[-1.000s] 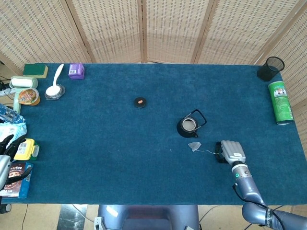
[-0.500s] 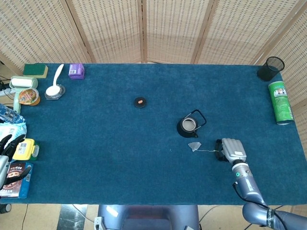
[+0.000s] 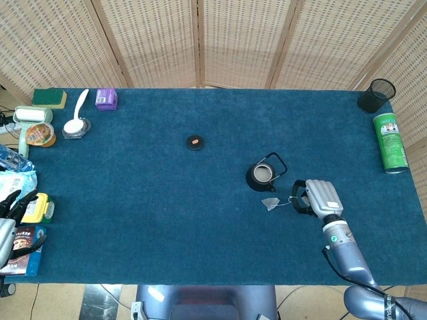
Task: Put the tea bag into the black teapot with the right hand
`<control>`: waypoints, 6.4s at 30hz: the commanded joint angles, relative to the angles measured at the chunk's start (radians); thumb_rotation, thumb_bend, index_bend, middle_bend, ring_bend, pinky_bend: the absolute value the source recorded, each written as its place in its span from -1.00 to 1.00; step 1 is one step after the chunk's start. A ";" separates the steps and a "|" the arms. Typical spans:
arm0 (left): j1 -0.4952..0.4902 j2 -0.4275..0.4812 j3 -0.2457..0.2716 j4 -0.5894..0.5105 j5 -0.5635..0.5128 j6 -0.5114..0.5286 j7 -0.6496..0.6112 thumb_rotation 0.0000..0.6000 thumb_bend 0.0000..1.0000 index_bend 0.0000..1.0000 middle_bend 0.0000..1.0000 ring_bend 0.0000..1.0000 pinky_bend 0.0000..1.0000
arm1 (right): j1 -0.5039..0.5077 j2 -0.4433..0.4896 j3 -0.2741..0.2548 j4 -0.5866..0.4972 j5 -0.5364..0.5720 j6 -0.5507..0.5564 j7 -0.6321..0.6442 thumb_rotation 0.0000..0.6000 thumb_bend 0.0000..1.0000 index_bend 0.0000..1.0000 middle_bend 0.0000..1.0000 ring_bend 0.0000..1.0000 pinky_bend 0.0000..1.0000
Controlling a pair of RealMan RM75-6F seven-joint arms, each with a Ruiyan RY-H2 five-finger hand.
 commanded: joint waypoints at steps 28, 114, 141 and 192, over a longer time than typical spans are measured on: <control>0.032 -0.043 0.037 0.042 0.013 0.007 -0.044 1.00 -0.45 -0.90 -0.62 -0.94 -0.77 | 0.139 0.222 0.201 -0.206 0.141 -0.050 0.106 1.00 0.08 0.26 1.00 1.00 1.00; 0.056 -0.043 0.038 0.117 0.005 0.012 -0.116 1.00 -0.45 -0.90 -0.62 -0.94 -0.77 | 0.341 0.016 -0.038 -0.104 0.350 -0.153 -0.123 1.00 -0.01 -0.44 1.00 1.00 1.00; 0.059 -0.042 0.037 0.118 -0.011 0.001 -0.110 1.00 -0.45 -0.90 -0.62 -0.94 -0.77 | 0.673 0.159 -0.220 0.041 0.640 -0.569 -0.045 1.00 0.61 -0.80 1.00 1.00 1.00; 0.052 -0.049 0.032 0.123 -0.025 -0.016 -0.102 1.00 -0.45 -0.91 -0.62 -0.94 -0.77 | 0.806 0.079 -0.420 0.182 0.701 -0.561 0.064 1.00 0.61 -0.78 1.00 1.00 1.00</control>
